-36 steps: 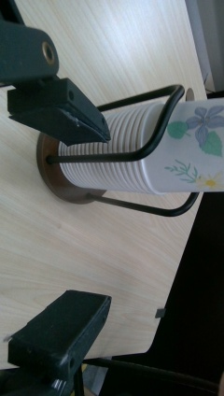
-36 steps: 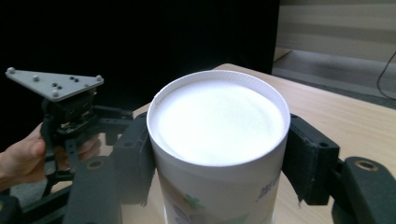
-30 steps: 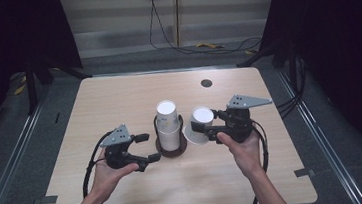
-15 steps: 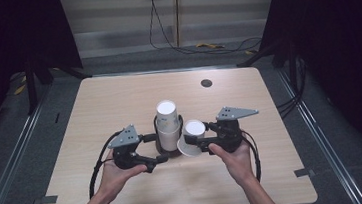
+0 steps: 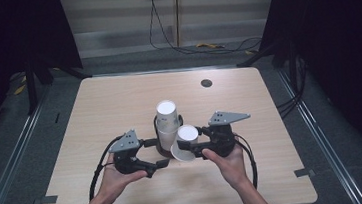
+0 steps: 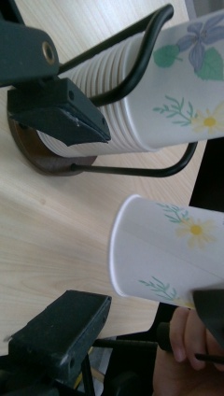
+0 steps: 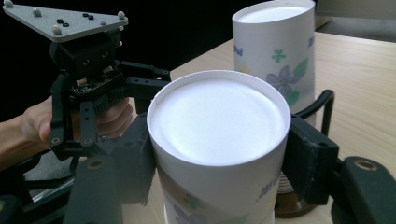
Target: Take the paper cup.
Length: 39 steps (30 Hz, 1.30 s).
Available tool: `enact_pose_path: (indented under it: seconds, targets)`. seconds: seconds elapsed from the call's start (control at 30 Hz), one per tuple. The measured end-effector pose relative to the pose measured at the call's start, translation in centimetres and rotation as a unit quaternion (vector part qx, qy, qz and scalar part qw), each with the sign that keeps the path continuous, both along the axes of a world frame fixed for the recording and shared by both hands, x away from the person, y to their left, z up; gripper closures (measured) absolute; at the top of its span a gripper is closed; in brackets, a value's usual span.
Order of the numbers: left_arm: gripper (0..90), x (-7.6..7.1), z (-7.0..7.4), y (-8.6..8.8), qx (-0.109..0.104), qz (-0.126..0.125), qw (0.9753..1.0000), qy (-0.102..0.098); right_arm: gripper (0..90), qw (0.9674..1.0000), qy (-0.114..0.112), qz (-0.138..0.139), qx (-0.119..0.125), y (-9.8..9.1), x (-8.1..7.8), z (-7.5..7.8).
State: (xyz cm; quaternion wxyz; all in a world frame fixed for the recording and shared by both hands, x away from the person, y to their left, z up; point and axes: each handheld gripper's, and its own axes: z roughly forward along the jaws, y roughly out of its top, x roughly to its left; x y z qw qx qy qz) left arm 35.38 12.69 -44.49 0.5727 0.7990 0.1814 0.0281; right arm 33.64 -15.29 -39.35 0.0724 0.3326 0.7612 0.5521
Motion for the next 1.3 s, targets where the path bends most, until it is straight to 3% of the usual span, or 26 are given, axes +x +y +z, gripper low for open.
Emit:
enact_pose_path:
  seconds: [0.17,0.67,1.0,1.3]
  targets:
    - [17.7,-0.2,-0.4,-0.6,-0.006,-0.018,0.9998,0.003,34.8,1.0,0.002,0.009,-0.001,0.6,-0.1,-0.2]
    - [19.1,-0.5,-0.8,-1.5,-0.021,-0.03,0.9993,0.01,34.9,0.9989,0.01,0.045,-0.004,2.7,-0.2,-0.7]
    - [19.5,-0.6,-1.0,-1.8,-0.013,-0.032,0.9993,0.012,34.9,0.9985,0.014,0.053,-0.001,3.5,-0.3,-1.3]
    - [22.4,-0.5,-1.2,-1.9,-0.024,-0.036,0.9988,0.021,35.0,0.9985,0.012,0.054,0.007,3.6,-0.4,-1.2]
